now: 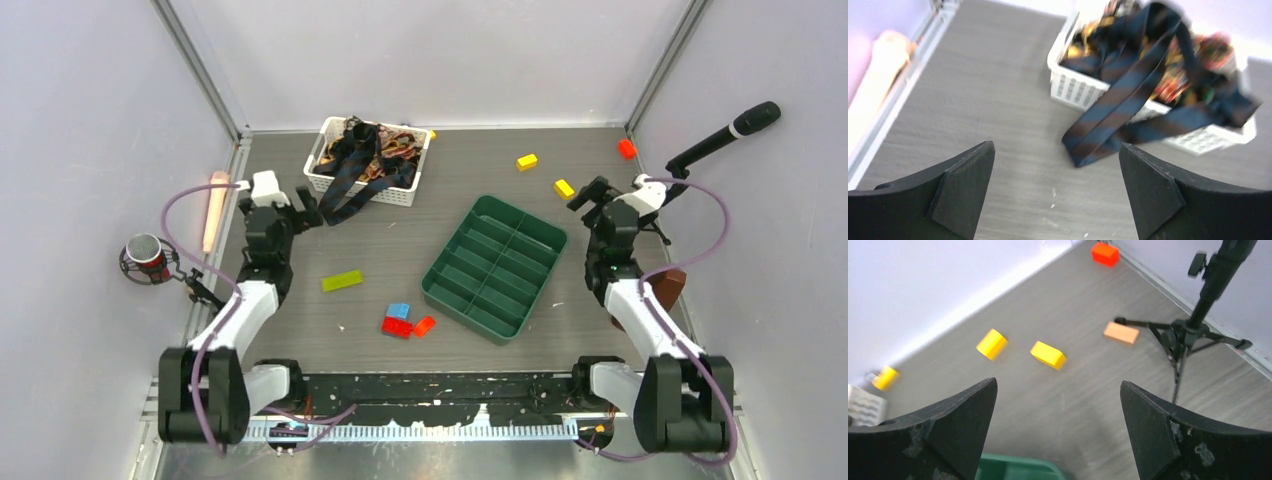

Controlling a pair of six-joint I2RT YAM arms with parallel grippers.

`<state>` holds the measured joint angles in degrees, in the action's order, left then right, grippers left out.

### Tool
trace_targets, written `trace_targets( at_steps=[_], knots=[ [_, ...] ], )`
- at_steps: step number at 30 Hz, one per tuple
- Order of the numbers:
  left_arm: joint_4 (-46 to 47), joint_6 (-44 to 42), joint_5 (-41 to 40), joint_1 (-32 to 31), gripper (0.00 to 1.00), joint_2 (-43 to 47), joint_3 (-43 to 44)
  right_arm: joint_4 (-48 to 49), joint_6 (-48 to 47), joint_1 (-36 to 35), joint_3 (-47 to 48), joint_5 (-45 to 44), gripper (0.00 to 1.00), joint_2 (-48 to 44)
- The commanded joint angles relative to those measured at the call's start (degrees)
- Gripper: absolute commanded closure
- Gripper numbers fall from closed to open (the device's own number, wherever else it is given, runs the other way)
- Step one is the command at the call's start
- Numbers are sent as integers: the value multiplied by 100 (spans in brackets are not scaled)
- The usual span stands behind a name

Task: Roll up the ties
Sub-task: Move the storage box to the center of the board.

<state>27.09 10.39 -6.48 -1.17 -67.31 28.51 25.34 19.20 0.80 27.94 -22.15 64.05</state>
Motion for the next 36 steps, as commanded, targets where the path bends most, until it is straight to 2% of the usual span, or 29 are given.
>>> trace_targets(
  at_steps=[1,4,6,8,10,14,16,21,25,28,30,32,33,36],
  knots=[
    [-1774,1109,-184,-33,1,633,673,-2368,1643,-36,951,-216,0,-520],
    [-2979,1761,192,-32,1,733,1197,-3570,2091,-36,1744,387,0,-621],
    [-3850,1967,1242,-32,1,552,1656,-4169,2321,-25,2049,993,0,-628],
    [-4041,2126,2339,-32,1,248,1846,-4479,2538,-19,2149,1831,0,-619],
    [-4159,2305,2958,-32,1,28,1938,-4412,2857,-16,2039,2708,0,-517],
    [-4391,2328,2992,-32,1,72,2020,-3942,3193,115,1873,4044,0,-27],
    [-4424,2316,2797,-32,1,291,2027,-4038,3021,204,2066,4275,0,237],
    [-4974,2422,1920,-32,1,749,2236,-4467,2346,219,2577,3551,0,177],
    [-5406,2296,1528,-30,1,989,2468,-5306,1556,219,3152,2672,0,88],
    [-5486,2095,1476,-16,1,1154,2558,-5886,1746,234,3396,1778,0,95],
    [-5578,2185,1297,38,1,1275,2580,-5823,1786,252,3328,1829,0,76],
    [-5581,2199,1239,88,1,1353,2547,-5626,1846,254,3264,2251,3,92],
    [-5529,2155,1295,90,1,1374,2525,-5562,1866,254,3267,2369,6,156],
    [-5268,1895,1735,91,1,1381,2463,-5467,1899,210,3280,2673,7,279]
  ],
)
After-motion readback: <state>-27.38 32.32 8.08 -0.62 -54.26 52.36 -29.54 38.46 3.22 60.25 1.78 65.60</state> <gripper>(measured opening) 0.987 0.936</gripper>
